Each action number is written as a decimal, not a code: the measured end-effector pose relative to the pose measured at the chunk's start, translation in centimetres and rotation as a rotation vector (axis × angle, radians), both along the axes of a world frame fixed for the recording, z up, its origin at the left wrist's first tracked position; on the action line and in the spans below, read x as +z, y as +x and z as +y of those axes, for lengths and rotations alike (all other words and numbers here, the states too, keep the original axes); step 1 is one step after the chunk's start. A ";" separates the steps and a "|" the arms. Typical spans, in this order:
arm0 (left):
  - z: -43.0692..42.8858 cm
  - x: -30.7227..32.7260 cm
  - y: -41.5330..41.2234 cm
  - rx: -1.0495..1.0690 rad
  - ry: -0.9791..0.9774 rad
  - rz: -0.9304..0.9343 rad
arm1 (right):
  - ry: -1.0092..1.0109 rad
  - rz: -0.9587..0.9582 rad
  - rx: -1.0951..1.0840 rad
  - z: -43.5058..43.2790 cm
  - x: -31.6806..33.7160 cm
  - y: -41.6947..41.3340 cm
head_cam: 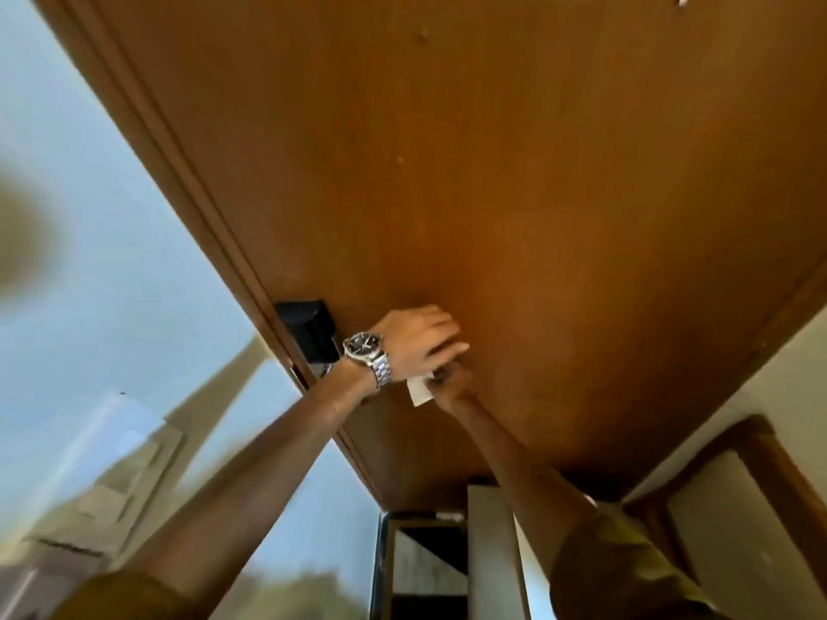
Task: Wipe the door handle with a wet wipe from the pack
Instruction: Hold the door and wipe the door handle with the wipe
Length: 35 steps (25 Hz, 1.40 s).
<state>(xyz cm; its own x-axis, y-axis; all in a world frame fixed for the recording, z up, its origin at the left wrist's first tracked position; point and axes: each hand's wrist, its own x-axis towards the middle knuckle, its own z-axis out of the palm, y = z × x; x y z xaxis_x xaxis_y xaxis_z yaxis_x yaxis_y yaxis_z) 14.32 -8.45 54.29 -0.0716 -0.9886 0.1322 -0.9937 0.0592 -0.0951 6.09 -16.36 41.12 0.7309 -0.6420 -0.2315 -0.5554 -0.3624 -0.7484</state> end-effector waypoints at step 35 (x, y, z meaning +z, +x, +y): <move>0.7 15.9 12.7 0.645 -1.031 -0.456 | -0.942 -0.039 0.580 12.8 0.9 9.5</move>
<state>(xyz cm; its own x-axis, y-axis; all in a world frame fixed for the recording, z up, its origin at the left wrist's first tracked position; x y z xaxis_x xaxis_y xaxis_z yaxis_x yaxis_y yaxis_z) 27.06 -7.72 70.21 0.1367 -0.3194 0.9377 -0.6817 -0.7171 -0.1449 15.62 -3.54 41.99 0.9741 -0.1071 0.1990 -0.0992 -0.9938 -0.0496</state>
